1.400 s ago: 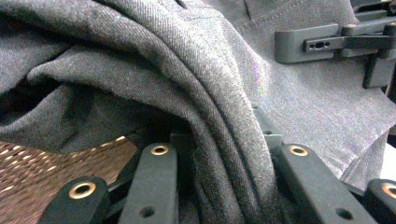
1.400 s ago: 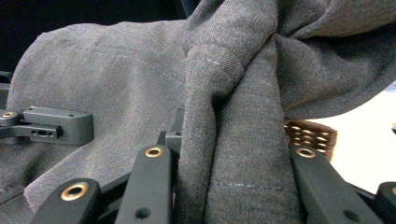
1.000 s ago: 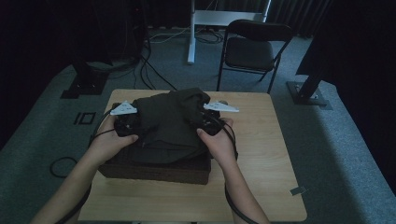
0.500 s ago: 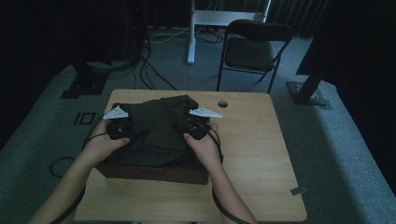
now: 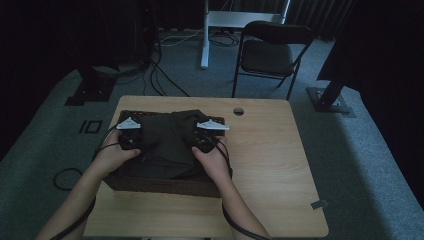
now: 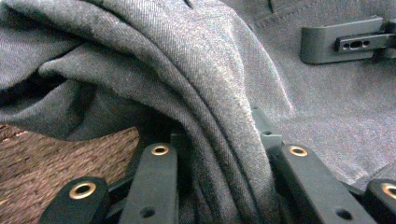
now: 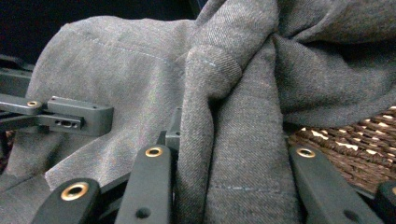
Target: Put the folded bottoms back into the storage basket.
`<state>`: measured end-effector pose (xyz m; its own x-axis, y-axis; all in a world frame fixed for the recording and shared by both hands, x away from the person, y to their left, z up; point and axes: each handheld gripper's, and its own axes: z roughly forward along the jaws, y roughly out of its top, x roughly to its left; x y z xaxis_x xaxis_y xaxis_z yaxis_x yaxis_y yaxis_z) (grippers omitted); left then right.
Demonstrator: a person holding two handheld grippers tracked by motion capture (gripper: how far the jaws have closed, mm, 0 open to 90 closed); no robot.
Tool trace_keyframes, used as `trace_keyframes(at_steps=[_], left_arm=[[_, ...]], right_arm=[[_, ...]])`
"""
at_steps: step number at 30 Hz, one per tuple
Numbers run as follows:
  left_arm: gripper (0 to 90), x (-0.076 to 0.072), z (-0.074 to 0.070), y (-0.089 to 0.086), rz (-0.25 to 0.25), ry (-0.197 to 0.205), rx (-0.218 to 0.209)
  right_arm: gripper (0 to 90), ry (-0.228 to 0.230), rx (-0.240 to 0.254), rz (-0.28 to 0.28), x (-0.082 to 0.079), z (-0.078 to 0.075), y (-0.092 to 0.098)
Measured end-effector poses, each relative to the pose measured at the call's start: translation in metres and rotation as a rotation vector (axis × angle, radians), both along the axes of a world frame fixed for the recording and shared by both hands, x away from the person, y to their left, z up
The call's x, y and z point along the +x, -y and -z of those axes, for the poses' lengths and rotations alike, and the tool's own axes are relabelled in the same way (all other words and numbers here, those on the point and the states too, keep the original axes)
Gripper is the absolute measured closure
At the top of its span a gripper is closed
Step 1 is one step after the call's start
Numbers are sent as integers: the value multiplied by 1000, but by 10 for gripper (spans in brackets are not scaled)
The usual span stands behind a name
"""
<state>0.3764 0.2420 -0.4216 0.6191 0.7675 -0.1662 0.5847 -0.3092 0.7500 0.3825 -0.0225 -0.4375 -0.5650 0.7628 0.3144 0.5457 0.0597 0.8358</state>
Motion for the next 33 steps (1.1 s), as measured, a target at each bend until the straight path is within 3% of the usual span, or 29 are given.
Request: trace_keyframes(at_steps=[14,21,29,33], left_arm=[[704,16,17,1,21,-32,95],[704,19,26,5,22,-25,143],[704,17,34,4,6,-7,157],[703,18,41,3,11,-14,159]], right_arm=[[654,-60,-54,-3,12,22,-13],[653,-71,-90,-6,17,32,-17],[651,-97,-96,-2,21,41,-20],[649,-103,-123,-7,22,45,-22]])
